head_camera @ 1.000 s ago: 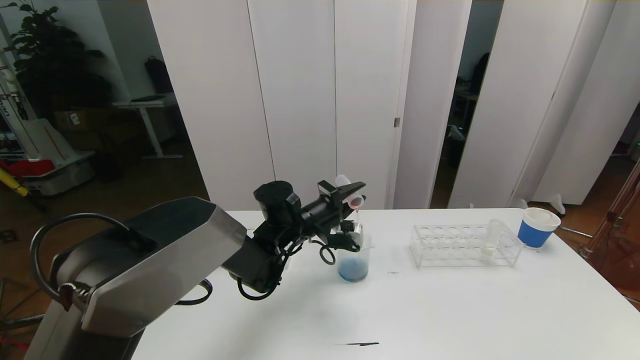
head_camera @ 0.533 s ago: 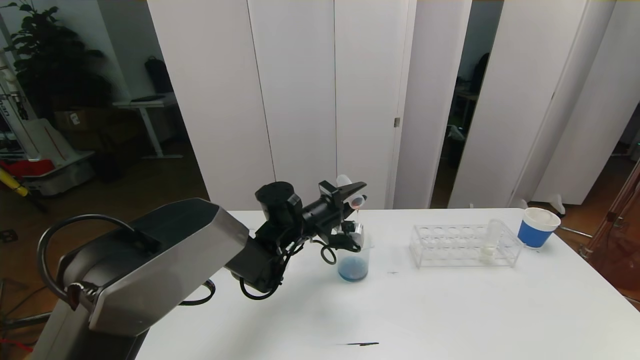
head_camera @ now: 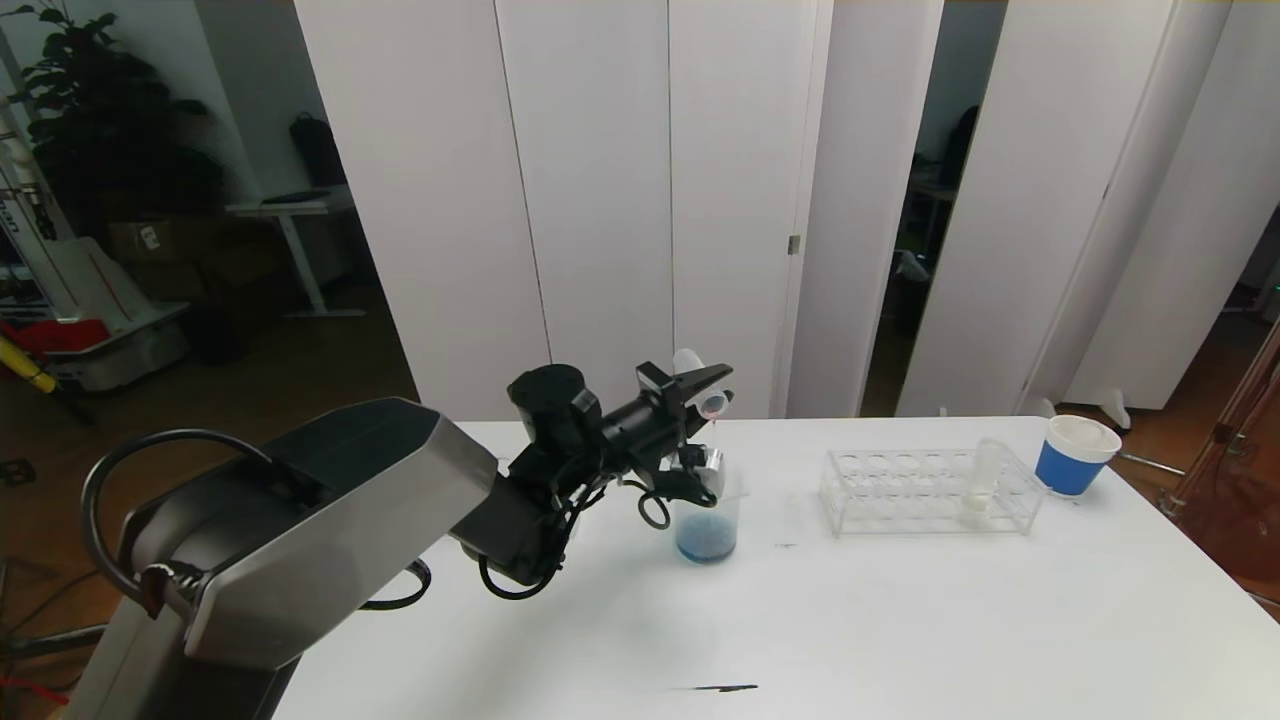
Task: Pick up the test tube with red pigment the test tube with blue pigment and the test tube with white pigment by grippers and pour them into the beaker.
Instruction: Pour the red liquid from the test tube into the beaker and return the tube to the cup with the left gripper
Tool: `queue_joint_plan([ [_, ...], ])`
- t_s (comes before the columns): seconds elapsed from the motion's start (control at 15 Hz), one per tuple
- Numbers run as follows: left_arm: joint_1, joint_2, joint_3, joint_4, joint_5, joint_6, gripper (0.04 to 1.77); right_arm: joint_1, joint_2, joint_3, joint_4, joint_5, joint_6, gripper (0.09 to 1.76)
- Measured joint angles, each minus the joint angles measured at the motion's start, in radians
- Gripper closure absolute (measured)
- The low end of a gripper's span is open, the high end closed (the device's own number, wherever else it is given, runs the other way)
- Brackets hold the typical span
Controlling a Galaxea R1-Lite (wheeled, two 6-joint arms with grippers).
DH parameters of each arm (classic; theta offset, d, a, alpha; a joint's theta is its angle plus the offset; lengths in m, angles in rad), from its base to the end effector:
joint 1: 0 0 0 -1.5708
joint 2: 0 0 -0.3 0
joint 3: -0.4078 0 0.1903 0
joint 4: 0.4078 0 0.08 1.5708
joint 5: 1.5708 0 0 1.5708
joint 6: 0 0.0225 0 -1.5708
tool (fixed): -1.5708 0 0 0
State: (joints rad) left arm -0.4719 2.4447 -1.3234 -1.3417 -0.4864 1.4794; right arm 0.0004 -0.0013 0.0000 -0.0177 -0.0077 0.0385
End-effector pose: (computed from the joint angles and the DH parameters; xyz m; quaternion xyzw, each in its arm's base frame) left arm 0.4151 -0.2237 0.0898 0.5951 -0.3901 -0.2644 0.6510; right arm -0.0229 -0.0002 0.0773 0.0193 -0.0096 -0.0035 0.9998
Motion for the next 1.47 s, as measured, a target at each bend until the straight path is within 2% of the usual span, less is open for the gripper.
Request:
queue_joint_plan([
  [0.67, 0.006, -0.007, 0.01, -0.011, -0.008, -0.002, 1.21, 0.0, 0.0, 0.0, 0.0, 0.0, 0.0, 0.1],
  [0.87, 0.006, -0.03, 0.034, -0.01, 0.003, -0.007, 1.21, 0.0, 0.0, 0.0, 0.0, 0.0, 0.0, 0.1],
  [1.0, 0.006, -0.055, 0.062, -0.01, 0.026, -0.05, 1.21, 0.0, 0.0, 0.0, 0.0, 0.0, 0.0, 0.1],
  [1.27, 0.007, -0.129, 0.109, -0.004, 0.221, -0.161, 1.21, 0.0, 0.0, 0.0, 0.0, 0.0, 0.0, 0.1],
  [1.47, 0.006, -0.19, 0.136, 0.054, 0.46, -0.319, 1.21, 0.0, 0.0, 0.0, 0.0, 0.0, 0.0, 0.1],
])
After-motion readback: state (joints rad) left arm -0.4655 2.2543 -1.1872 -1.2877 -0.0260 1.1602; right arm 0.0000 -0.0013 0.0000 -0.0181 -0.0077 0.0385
